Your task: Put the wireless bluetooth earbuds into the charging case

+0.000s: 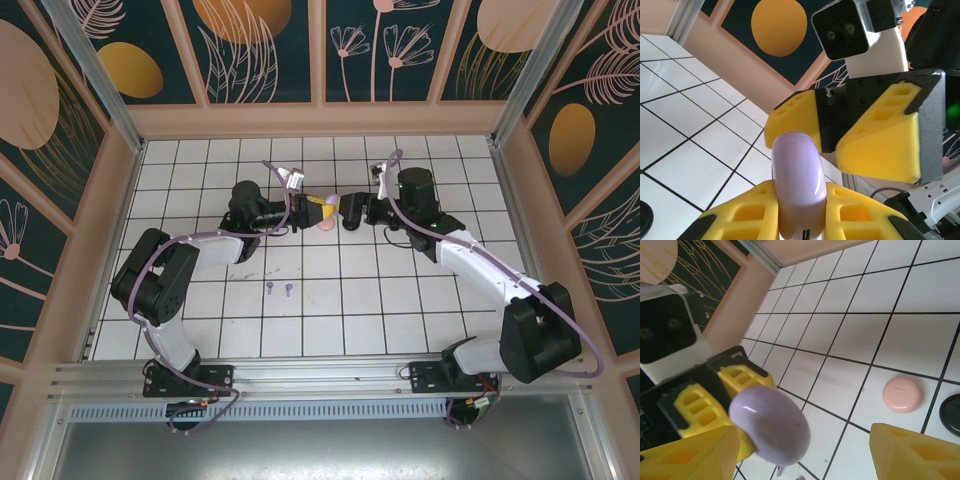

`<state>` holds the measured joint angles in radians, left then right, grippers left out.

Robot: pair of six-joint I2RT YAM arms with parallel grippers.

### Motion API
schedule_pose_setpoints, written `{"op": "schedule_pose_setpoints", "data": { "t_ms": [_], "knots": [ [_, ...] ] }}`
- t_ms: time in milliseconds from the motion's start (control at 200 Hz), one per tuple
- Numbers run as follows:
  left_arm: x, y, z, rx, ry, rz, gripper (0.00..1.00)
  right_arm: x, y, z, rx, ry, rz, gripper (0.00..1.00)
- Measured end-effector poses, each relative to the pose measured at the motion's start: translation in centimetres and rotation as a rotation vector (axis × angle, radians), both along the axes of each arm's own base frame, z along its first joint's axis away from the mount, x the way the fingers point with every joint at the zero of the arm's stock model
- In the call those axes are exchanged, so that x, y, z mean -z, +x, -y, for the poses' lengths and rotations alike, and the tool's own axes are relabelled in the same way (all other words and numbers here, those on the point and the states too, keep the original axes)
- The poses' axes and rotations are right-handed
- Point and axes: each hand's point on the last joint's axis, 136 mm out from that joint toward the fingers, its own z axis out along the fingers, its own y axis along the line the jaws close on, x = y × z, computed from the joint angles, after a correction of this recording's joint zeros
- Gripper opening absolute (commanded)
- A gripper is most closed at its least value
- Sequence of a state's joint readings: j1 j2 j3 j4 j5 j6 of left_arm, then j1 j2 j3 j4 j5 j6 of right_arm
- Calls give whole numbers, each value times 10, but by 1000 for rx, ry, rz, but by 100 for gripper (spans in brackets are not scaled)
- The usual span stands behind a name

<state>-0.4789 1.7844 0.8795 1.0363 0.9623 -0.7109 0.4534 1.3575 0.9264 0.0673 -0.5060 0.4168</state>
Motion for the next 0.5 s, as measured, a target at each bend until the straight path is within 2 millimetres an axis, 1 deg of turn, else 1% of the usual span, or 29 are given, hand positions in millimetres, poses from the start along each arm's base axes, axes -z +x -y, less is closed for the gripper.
{"op": "schedule_pose_setpoints", "data": {
  "t_ms": [55,175,290,375,500],
  "knots": [
    [0,1,0,-4,1,-4,0,3,2,-1,-2,-2,-6,66],
    [2,3,-2,-12,4,-15,0,4,5,-4,-7,2,-3,63],
    [1,5,-2,-21,2,-18,0,4,8,-1,1,7,2,60],
    [0,4,-2,-22,-1,-20,0,10,15,11,37,8,-6,58],
    [-14,-2,-2,-3,-21,17,0,34,23,37,116,-13,-59,58]
  ]
}}
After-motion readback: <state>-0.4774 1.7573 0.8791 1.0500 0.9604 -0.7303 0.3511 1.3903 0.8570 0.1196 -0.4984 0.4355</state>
